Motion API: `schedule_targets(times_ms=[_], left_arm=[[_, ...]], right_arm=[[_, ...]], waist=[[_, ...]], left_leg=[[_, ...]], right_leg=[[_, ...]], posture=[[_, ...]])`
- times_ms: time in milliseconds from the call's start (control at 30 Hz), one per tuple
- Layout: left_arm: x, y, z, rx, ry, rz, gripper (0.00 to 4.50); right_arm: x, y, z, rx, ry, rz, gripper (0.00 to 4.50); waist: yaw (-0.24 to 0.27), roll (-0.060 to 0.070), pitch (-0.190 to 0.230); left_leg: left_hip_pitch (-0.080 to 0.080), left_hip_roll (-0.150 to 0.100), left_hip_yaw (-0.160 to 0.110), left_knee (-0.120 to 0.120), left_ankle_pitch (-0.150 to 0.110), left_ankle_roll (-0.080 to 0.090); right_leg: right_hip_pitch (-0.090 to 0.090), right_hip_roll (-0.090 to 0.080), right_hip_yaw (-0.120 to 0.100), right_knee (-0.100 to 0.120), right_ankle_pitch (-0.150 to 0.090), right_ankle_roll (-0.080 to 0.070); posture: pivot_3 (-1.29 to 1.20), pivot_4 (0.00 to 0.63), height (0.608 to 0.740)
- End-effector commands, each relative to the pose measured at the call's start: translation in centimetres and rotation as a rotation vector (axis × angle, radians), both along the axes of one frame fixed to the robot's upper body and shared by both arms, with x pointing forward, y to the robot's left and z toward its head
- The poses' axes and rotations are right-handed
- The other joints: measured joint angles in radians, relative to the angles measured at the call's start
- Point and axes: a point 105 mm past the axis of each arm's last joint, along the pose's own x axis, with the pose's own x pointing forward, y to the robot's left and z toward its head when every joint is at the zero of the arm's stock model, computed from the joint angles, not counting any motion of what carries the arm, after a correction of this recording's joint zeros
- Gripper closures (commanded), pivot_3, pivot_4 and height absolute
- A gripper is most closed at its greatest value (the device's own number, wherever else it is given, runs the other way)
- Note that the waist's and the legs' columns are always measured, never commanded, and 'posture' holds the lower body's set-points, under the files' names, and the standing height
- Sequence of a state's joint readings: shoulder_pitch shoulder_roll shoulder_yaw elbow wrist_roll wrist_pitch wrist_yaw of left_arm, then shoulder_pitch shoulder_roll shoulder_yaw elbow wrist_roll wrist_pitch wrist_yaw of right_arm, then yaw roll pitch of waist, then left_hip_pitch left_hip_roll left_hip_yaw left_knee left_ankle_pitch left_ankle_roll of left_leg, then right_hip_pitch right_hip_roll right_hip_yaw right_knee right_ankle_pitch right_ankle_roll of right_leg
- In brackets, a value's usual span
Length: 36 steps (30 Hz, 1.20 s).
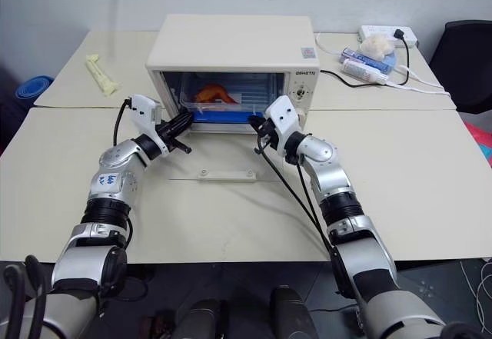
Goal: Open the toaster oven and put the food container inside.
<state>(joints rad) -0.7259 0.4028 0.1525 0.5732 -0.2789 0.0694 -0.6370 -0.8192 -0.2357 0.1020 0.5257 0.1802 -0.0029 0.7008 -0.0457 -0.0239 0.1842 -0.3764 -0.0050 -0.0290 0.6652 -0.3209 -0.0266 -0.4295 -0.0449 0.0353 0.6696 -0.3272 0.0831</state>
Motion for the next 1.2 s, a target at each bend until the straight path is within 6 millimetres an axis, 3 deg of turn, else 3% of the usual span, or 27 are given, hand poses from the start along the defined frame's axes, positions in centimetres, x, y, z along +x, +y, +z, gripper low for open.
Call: schedule_targets(times_ms=[33, 67, 167, 300, 367, 433, 567, 700, 900, 1033, 1200], left_arm=[[-2.8, 2.4, 1.1, 0.014, -0.044, -0.025, 4.47], [-3.7, 2.8, 1.2, 0.016, -0.046, -0.045, 4.47], [-6.7, 4.8, 2.2, 0.066, -0.12, -0.088, 3.64], [-10.5, 6.4, 1.6, 0.154, -0.004, -0.22, 2.44], [-12.8, 5.9, 1.2, 0.236, 0.032, -0.358, 1.82], [-15.0, 4.8, 1.8, 0.283, -0.043, -0.529, 1.21], [-15.7, 4.0, 1.7, 0.299, -0.025, -0.622, 0.01], [-15.6, 3.6, 1.6, 0.301, -0.019, -0.664, 0.01], [-13.9, 4.9, 2.5, 0.201, -0.007, -0.518, 0.01], [-14.0, 7.9, 3.5, 0.077, 0.007, -0.376, 0.01], [-13.0, 9.1, 4.5, -0.002, -0.071, -0.222, 0.01]], right_arm=[[-2.4, -1.8, 1.7, 0.006, -0.021, 0.064, 4.5], [-3.1, -2.3, 1.8, -0.002, -0.02, 0.077, 4.5], [-4.5, -4.4, 1.4, -0.036, 0.003, 0.081, 4.5], [-5.0, -7.9, -0.7, -0.191, 0.017, 0.047, 4.5], [-5.3, -9.2, -2.8, -0.307, 0.03, 0.067, 4.5], [-5.4, -10.0, -5.1, -0.378, 0.078, 0.102, 4.5], [-5.1, -9.6, -6.6, -0.384, 0.096, 0.157, 4.5], [-5.0, -8.3, -6.7, -0.311, 0.084, 0.215, 4.5], [-5.8, -6.3, -4.2, -0.186, -0.123, 0.265, 4.5], [-5.7, -5.9, -0.3, 0.02, -0.237, 0.189, 4.5], [-4.8, -4.8, 3.9, 0.251, -0.285, 0.126, 4.5]], waist=[[-0.005, 0.0, 0.0], [-0.006, 0.0, 0.0], [-0.004, 0.0, 0.0], [0.003, 0.0, 0.0], [0.008, 0.001, 0.0], [0.012, 0.001, 0.001], [0.016, 0.001, 0.001], [0.011, 0.001, 0.001], [0.007, 0.002, 0.001], [0.003, 0.002, 0.001], [0.005, 0.002, 0.001]], left_leg=[[0.0, 0.0, 0.0, 0.0, 0.0, 0.0], [-0.001, 0.0, 0.0, -0.001, 0.0, 0.0], [-0.002, 0.0, 0.0, 0.0, -0.001, 0.001], [0.0, 0.0, 0.0, 0.001, 0.0, 0.001], [0.002, 0.0, 0.0, -0.001, -0.002, 0.004], [0.003, 0.0, 0.0, -0.002, -0.002, 0.004], [0.002, 0.0, 0.001, -0.001, -0.002, 0.004], [0.003, 0.001, 0.001, -0.001, -0.002, 0.004], [0.003, 0.001, 0.001, -0.001, -0.001, 0.004], [0.003, 0.002, 0.001, -0.001, -0.001, 0.002], [0.003, 0.002, 0.001, -0.001, -0.001, 0.002]], right_leg=[[0.0, 0.0, 0.0, 0.0, 0.0, 0.0], [-0.001, -0.001, 0.0, 0.0, 0.0, 0.0], [-0.001, -0.001, 0.0, -0.002, 0.0, 0.0], [0.002, -0.001, -0.001, -0.007, 0.0, 0.0], [0.003, -0.001, 0.0, -0.008, 0.0, 0.0], [0.004, -0.001, 0.0, -0.009, 0.0, 0.0], [0.004, -0.001, 0.0, -0.009, 0.0, 0.0], [0.004, 0.0, 0.0, -0.008, 0.0, 0.0], [0.003, 0.001, 0.0, -0.007, 0.0, 0.0], [0.002, 0.0, 0.0, -0.007, 0.0, 0.0], [0.002, 0.0, 0.0, -0.006, 0.0, 0.0]], posture=[[0.0, 0.15, 0.74], [0.0, 0.15, 0.74], [0.0, 0.15, 0.74], [0.0, 0.15, 0.74], [0.0, 0.15, 0.74], [0.0, 0.15, 0.74], [0.0, 0.15, 0.74], [0.0, 0.15, 0.74], [0.0, 0.15, 0.74], [0.0, 0.15, 0.74], [0.0, 0.15, 0.74]])
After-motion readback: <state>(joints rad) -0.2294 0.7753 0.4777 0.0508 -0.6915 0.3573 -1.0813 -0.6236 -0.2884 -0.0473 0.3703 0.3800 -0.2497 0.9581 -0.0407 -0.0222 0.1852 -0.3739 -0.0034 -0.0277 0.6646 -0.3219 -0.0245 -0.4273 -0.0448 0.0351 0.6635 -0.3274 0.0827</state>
